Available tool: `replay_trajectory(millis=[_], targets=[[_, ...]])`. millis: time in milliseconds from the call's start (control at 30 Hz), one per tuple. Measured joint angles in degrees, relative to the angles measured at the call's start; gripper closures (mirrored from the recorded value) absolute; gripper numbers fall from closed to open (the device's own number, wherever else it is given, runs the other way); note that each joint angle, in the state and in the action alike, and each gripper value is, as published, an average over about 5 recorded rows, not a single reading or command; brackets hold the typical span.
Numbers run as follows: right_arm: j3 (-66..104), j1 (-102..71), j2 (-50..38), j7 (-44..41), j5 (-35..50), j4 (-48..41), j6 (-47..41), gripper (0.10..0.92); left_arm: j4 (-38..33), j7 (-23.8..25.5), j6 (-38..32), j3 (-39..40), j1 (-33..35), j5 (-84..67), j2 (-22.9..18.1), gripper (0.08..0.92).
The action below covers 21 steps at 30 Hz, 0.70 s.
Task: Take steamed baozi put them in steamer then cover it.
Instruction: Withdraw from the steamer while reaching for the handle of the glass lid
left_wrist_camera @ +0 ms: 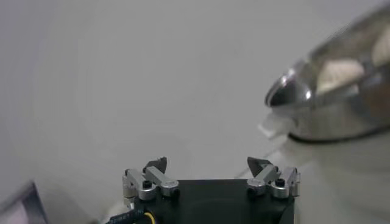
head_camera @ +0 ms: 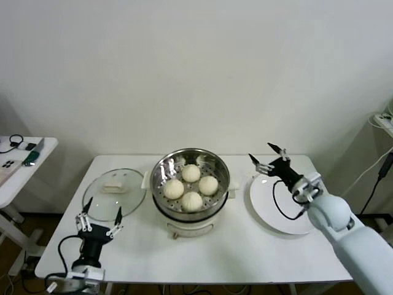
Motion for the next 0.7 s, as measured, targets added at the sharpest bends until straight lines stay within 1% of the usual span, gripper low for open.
replay_trajectory(millis=[167, 300, 500, 700], targets=[[7.2, -7.5, 3.5, 0.0, -1.6, 0.9, 0.1, 0.203, 1.6, 1.3, 3.2, 0.8, -1.6, 14.4, 2.1, 0.177], [10.7, -11.6, 5.8, -0.4, -2.9, 1.2, 0.2, 0.203, 5.1, 1.1, 4.5, 1.8, -4.0, 22.3, 4.2, 0.177], [14.4, -15.7, 8.1, -1.1, -5.1, 1.2, 0.3, 0.203, 13.0, -0.1, 4.6, 3.3, -10.4, 29.9, 7.1, 0.177], [16.8, -18.4, 9.7, -1.5, -7.0, 1.3, 0.2, 0.203, 22.3, -0.6, 3.6, 4.5, -18.2, 35.0, 8.7, 0.177]])
